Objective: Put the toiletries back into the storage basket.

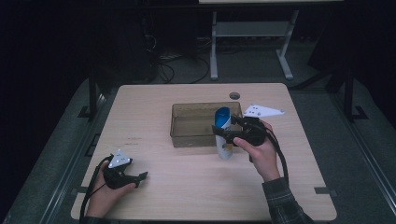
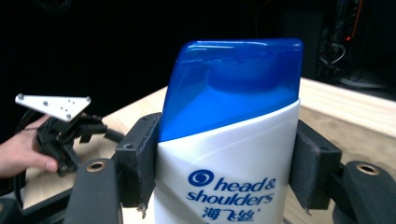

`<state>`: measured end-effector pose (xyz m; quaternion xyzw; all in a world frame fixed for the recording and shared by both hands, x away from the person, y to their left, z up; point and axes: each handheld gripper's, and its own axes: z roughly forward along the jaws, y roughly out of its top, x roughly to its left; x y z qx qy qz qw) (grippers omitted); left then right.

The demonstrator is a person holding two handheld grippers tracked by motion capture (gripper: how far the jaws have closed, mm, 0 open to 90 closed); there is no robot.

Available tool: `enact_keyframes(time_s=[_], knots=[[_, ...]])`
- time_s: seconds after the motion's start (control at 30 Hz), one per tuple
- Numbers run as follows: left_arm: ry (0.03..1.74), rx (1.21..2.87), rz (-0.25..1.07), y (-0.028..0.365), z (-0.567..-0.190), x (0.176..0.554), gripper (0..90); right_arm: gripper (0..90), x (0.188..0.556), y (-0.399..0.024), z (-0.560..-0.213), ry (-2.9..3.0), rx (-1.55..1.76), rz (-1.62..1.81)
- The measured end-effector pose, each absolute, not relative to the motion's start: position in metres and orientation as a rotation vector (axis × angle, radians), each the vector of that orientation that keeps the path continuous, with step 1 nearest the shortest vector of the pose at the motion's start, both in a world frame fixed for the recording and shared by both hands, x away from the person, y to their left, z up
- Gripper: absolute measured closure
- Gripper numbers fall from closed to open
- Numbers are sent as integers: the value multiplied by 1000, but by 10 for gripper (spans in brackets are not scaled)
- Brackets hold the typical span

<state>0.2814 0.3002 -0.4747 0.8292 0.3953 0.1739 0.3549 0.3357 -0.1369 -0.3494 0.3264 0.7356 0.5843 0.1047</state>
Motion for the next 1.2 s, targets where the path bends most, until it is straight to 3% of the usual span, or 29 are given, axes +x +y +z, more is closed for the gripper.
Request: enact_keyframes(time_s=[1.2], knots=[[1013,2144,444,300,-475,281,132,344,379,-152,-326,1951,1034,1626]])
